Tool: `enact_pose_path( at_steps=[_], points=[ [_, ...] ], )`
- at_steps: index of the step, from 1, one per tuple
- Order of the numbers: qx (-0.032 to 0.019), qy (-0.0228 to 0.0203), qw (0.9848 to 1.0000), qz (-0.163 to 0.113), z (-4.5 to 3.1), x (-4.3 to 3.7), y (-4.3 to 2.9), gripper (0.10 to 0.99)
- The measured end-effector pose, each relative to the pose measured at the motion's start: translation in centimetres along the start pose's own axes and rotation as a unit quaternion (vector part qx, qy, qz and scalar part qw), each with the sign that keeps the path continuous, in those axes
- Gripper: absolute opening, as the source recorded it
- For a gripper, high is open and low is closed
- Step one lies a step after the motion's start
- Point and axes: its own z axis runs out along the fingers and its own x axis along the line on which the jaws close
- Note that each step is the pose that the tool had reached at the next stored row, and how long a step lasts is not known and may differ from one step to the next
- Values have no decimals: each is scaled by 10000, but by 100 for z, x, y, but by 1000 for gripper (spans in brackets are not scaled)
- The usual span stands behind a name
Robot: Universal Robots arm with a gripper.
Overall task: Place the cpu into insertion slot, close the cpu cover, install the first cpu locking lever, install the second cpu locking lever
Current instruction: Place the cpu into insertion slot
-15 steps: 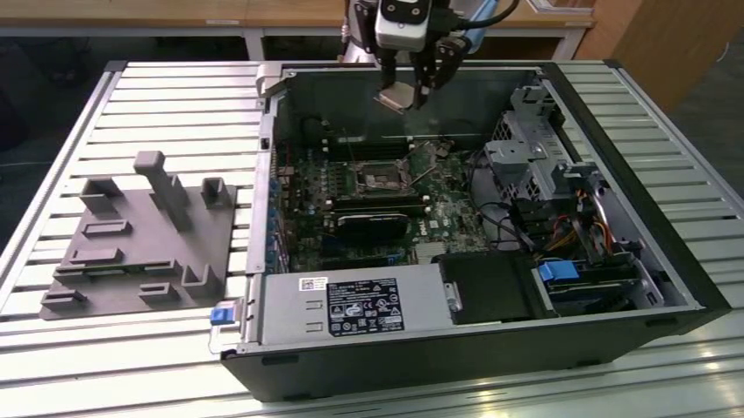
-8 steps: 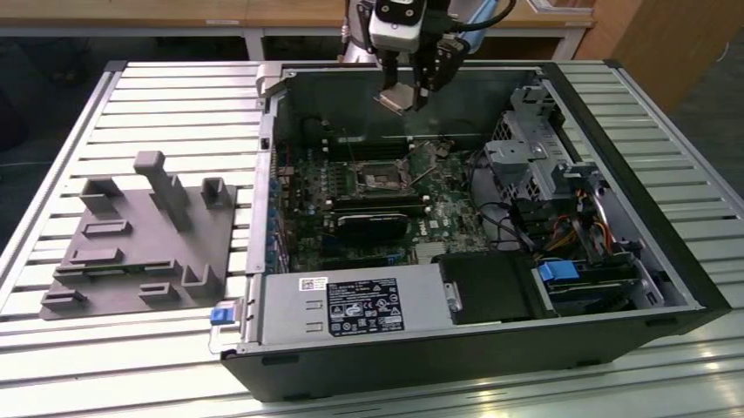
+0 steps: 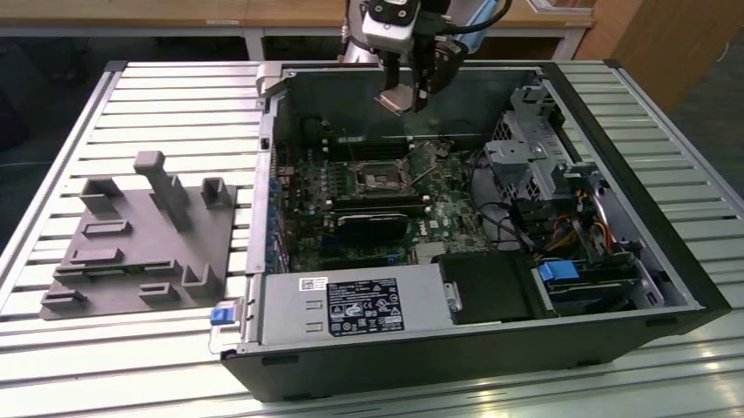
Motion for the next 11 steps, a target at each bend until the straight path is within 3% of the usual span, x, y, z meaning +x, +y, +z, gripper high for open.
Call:
enact_pose_path(
  at_steps=[11],
  points=[
    [-9, -42, 9989, 461, 21, 0, -2, 537]
  ],
)
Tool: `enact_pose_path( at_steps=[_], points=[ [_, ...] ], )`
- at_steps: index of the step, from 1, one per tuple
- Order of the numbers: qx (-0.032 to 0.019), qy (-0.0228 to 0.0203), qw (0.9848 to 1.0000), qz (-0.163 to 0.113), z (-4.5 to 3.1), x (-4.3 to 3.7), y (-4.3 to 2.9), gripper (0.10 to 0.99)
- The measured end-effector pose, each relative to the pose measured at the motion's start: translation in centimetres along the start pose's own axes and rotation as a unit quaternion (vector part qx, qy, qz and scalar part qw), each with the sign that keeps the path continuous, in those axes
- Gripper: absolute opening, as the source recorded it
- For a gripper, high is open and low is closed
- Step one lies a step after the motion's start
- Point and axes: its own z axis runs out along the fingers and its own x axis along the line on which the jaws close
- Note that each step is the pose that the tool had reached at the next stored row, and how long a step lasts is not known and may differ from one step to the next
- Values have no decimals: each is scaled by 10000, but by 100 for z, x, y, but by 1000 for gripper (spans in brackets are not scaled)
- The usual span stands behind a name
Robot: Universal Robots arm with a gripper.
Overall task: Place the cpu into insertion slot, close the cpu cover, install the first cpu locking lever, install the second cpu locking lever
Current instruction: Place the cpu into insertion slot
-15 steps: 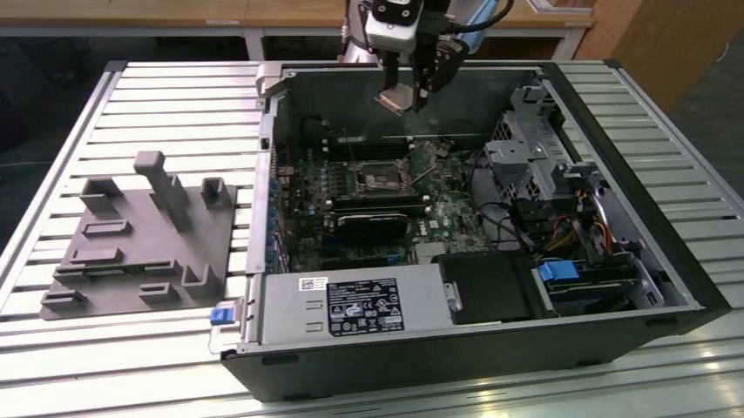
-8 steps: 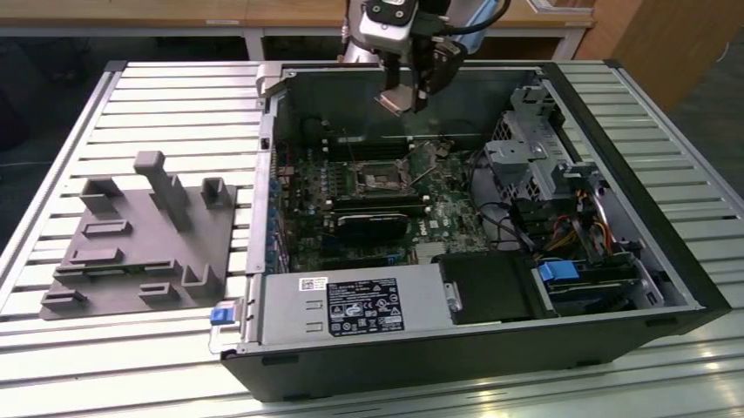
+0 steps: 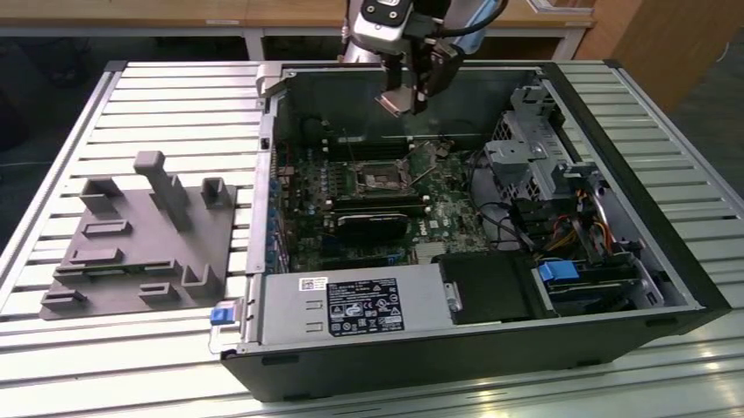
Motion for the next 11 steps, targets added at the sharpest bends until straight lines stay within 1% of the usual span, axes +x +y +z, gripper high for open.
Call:
enact_pose_path(
  at_steps=[6, 11],
  points=[
    [-5, -22, 9997, 250, 12, 0, -1, 537],
    [-9, -41, 9989, 461, 20, 0, -2, 537]
  ],
)
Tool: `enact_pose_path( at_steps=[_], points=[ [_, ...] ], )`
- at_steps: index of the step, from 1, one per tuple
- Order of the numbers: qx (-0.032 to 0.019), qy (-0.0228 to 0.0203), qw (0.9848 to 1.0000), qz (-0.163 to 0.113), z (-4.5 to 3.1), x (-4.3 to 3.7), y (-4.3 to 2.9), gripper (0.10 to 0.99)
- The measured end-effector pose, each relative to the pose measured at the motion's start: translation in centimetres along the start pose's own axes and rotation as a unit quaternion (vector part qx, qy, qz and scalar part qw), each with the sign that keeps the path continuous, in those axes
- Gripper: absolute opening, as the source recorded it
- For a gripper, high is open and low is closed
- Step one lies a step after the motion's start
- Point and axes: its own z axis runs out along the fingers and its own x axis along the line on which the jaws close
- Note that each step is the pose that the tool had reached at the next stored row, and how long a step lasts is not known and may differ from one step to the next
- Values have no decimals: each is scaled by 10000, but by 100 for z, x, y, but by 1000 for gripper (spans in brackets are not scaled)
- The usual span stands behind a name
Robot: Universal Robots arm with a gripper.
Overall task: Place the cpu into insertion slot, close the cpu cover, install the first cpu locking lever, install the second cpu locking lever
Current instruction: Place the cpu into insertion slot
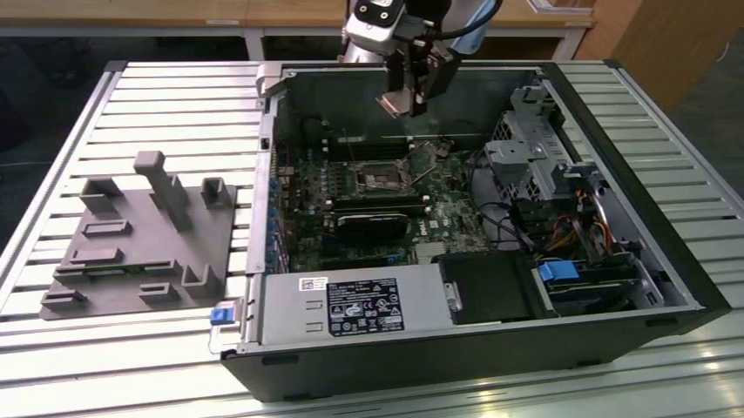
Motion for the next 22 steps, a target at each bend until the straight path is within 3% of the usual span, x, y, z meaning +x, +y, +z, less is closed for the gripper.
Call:
enact_pose_path(
  at_steps=[11, 22],
  points=[
    [-9, -40, 9990, 453, 19, 0, -2, 537],
    [-18, -81, 9958, 906, 44, -1, -4, 537]
  ],
)
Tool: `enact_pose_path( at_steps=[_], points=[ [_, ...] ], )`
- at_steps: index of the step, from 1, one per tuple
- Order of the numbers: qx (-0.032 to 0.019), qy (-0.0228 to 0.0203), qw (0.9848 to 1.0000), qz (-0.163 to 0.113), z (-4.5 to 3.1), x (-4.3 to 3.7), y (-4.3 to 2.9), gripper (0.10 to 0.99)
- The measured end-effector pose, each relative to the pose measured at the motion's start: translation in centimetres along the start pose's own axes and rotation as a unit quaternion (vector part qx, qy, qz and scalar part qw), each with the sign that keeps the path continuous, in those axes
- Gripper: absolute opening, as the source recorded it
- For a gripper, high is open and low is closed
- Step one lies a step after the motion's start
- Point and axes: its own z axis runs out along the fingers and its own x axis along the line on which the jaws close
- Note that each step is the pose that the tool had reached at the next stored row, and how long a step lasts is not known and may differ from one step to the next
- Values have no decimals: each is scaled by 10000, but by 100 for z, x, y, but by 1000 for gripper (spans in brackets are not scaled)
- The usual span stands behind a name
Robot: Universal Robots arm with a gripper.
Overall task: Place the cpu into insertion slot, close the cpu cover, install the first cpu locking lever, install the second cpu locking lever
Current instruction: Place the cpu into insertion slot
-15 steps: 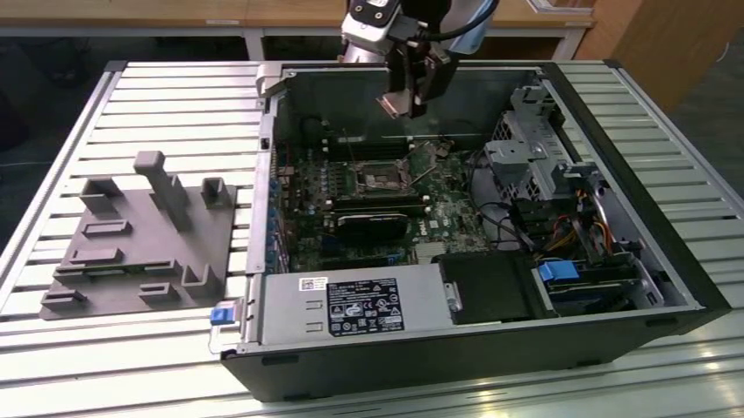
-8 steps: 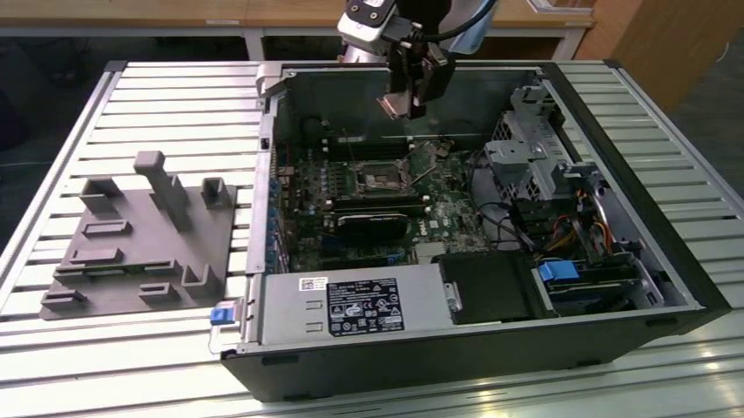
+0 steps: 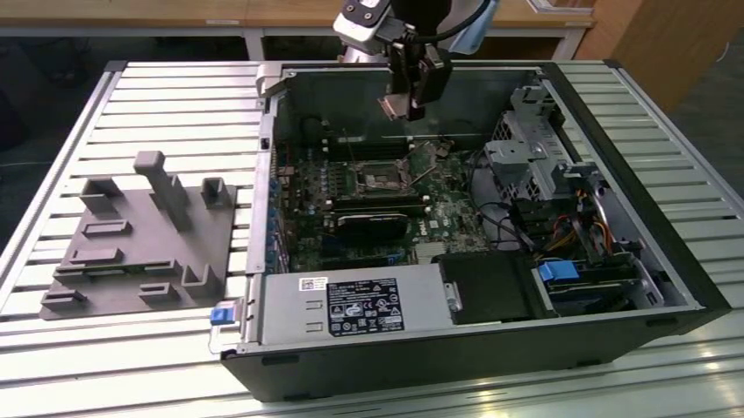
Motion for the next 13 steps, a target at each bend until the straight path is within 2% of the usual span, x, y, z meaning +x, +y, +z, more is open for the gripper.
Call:
enact_pose_path(
  at_steps=[6, 13],
  points=[
    [-5, -23, 9997, 253, 14, 0, -1, 537],
    [-11, -50, 9985, 553, 32, 0, -3, 537]
  ],
)
